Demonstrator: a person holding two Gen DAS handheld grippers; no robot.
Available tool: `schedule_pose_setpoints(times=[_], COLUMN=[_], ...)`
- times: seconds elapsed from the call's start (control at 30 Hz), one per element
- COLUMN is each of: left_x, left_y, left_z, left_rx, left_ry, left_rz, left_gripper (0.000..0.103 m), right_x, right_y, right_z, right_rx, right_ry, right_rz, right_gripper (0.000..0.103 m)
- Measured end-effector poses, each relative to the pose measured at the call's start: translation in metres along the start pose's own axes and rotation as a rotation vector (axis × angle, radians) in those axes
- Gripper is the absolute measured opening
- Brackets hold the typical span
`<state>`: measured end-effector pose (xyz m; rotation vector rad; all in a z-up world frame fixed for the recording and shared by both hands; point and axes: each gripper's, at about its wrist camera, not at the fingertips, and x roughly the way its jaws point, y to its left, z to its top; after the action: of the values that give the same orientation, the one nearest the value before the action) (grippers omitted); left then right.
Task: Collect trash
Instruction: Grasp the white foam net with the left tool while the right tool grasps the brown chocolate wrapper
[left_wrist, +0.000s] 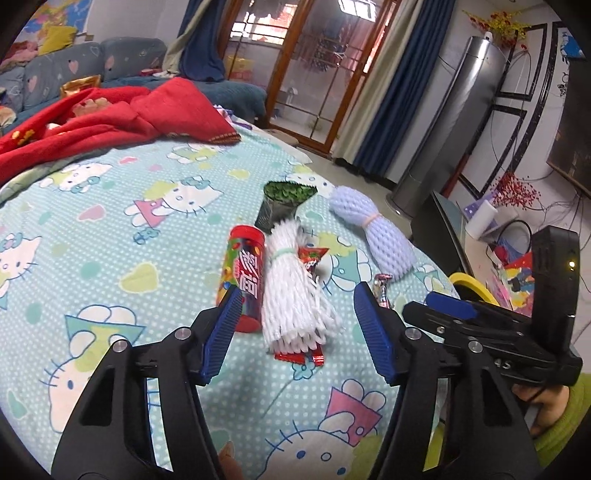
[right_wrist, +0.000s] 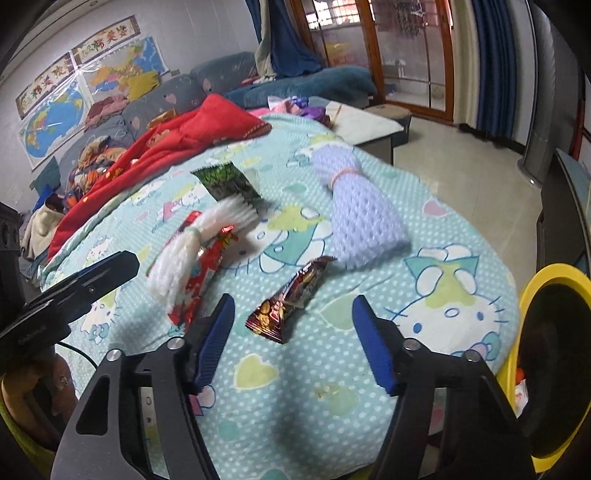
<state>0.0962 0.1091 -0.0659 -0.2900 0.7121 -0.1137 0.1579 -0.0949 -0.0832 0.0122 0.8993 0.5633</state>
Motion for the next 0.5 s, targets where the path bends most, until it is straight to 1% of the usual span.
schedule_pose_setpoints(times=[0.07, 0.23, 0.33, 0.43, 0.47, 0.5], left_x=[0.005, 0.015, 0.018, 0.019, 0.019, 0.019], left_y=[0.001, 0.003, 0.003, 0.002, 0.002, 0.001], left_z=[-0.001, -0.006, -0.007, -0.007, -0.007, -0.007], left_rx=[-0.003, -0.014, -0.012, -0.008, -0.006, -0.003], left_ry=[0.019, 0.064, 0.068, 0.069, 0.069, 0.07], left_rz=[-0.004, 0.011, 0.018, 0.021, 0.021, 0.023], left_gripper=[0.054, 0.053, 0.053, 0.053, 0.053, 0.051], right_x=[0.006, 0.017, 0.024, 0.028, 0.028, 0.028], right_y=[-0.001, -0.001, -0.005, -0.008, -0.007, -0.007], right_z=[-0.001, 0.0, -0.001, -0.002, -0.002, -0.003], right_rx=[0.007, 0.009, 0.036, 0.049, 0.043, 0.038], right_ry=[0.016, 0.038, 0.057, 0.057, 0.056, 0.057], right_rz=[0.01, 0.029, 0.047, 0.046, 0.042, 0.04], right_gripper=[0.056, 0.053, 0.051, 0.046, 0.043, 0.038])
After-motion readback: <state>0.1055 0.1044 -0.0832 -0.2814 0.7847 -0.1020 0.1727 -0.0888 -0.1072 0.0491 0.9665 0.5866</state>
